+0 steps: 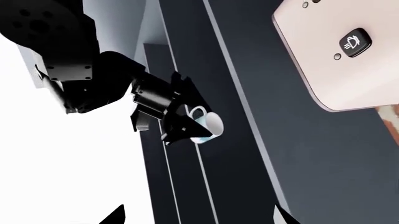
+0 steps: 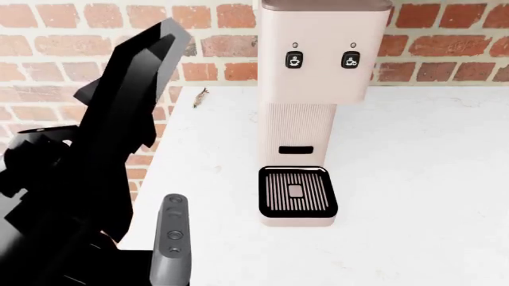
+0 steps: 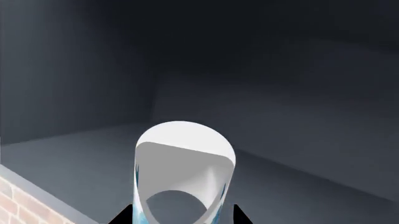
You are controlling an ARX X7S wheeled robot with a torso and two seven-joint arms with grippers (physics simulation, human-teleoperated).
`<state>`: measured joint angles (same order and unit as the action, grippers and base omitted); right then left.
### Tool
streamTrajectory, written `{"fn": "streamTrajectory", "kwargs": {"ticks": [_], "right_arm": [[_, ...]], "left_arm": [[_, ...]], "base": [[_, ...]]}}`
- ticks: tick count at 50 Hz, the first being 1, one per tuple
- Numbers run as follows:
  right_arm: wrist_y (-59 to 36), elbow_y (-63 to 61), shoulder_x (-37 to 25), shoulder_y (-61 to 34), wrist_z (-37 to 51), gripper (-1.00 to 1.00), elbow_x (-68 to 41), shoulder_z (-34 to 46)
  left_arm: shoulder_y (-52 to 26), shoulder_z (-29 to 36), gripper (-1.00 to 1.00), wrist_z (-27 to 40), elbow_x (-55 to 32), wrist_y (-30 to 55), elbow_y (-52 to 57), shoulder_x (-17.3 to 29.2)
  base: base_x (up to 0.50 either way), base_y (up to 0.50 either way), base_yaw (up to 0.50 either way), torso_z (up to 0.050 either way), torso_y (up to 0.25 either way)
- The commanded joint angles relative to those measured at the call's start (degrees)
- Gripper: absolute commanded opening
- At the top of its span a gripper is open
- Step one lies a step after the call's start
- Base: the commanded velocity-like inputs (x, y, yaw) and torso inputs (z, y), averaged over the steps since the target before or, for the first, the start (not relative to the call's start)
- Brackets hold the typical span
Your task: A wet mug is on the counter and needs to be dried. Pick it up and place it upside down in the open cabinet.
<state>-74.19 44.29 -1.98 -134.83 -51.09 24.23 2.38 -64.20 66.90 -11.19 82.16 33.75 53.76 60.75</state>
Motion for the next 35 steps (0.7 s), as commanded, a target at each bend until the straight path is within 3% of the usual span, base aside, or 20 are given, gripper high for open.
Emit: {"fn": "streamTrajectory", "kwargs": {"ticks": [1,20,35], "right_arm": [[1.6,0.4,0.2,-0.2,9.4,-1.0,-4.4,-0.5],[2.9,0.8,0.6,-0.2,15.5,-1.0,-6.2,-0.5],[2.5,1.5,1.1,-0.2,13.6,-1.0,-3.9,-0.2]], "left_arm": [[1.1,0.1,1.0,0.5,0.4,0.4,-0.2,0.0],[0.9,-0.4,1.0,-0.3,-0.4,0.4,0.2,0.0],[1.7,-0.6,1.0,0.6,0.3,0.3,0.9,1.0]], "base": [[0.0,0.0,0.0,0.0,0.0],[0.0,0.0,0.0,0.0,0.001],[0.0,0.0,0.0,0.0,-0.095]]}}
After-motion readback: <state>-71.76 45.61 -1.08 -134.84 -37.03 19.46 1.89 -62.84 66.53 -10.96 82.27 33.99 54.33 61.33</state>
